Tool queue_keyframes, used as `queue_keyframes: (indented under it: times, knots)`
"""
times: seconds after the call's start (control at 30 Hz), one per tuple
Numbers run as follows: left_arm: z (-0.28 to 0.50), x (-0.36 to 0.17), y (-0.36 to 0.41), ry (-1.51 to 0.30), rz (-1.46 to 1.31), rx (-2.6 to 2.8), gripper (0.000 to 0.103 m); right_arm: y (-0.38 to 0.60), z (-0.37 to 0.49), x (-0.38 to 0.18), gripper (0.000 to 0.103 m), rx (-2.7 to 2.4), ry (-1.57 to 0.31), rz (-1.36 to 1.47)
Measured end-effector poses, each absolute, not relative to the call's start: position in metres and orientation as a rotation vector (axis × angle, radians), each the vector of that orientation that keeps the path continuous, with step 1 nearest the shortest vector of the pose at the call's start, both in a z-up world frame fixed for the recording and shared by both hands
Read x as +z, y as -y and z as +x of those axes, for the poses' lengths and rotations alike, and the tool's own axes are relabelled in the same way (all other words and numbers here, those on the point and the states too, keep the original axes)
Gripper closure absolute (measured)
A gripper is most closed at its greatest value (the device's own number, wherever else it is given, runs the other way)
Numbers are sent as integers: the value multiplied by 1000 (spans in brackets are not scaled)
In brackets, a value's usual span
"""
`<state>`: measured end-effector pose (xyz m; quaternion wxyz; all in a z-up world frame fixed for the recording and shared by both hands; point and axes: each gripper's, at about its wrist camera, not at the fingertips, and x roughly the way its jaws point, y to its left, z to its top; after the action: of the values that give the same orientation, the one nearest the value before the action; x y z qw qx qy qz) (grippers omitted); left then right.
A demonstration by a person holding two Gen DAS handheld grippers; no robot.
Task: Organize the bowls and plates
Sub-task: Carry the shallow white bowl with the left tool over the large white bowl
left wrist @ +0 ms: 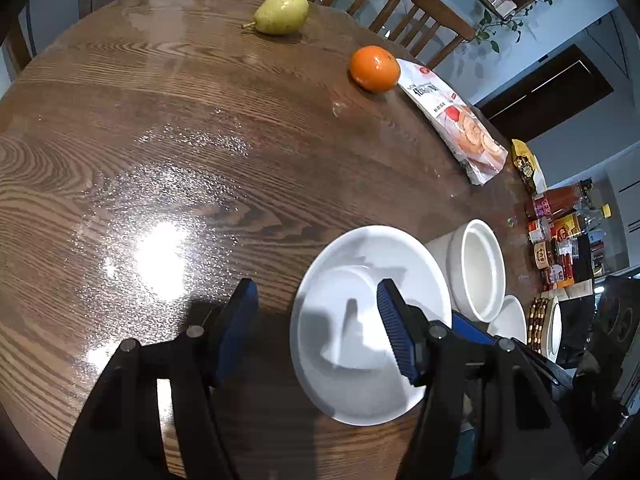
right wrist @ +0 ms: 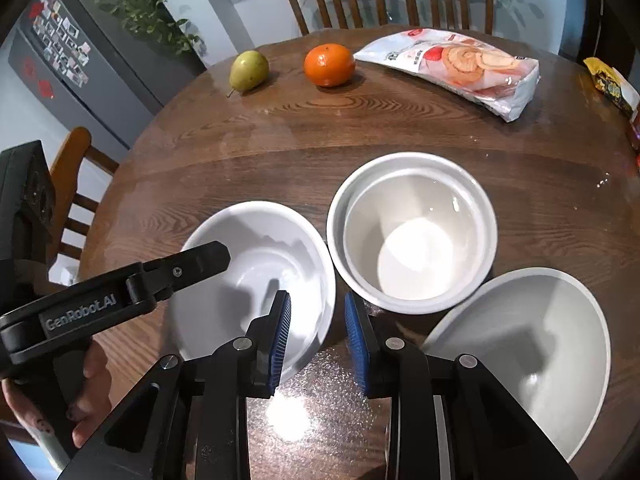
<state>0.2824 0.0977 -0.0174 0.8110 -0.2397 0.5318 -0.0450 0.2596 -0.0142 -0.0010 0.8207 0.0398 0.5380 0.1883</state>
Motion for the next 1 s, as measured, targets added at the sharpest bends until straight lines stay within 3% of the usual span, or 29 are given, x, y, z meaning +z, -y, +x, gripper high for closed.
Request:
queue_keyframes:
  times: [0.4,0.57,0.77,1.0]
  knots:
    - [286,-27,-86,-1177,-480,-97,43,4,259,-8,73,418,-1113,33]
    - [286,-26,-80,-1180,-464,-117,52,0,257,-9,73,435,-1093,12]
    - [284,-24,-72,-1176,-436,-122,52,2,256,-6,73,438,-1070,12]
    - [271,3,-67,-1098,-413,-138,52,6,244,17,73,444,-1008,5]
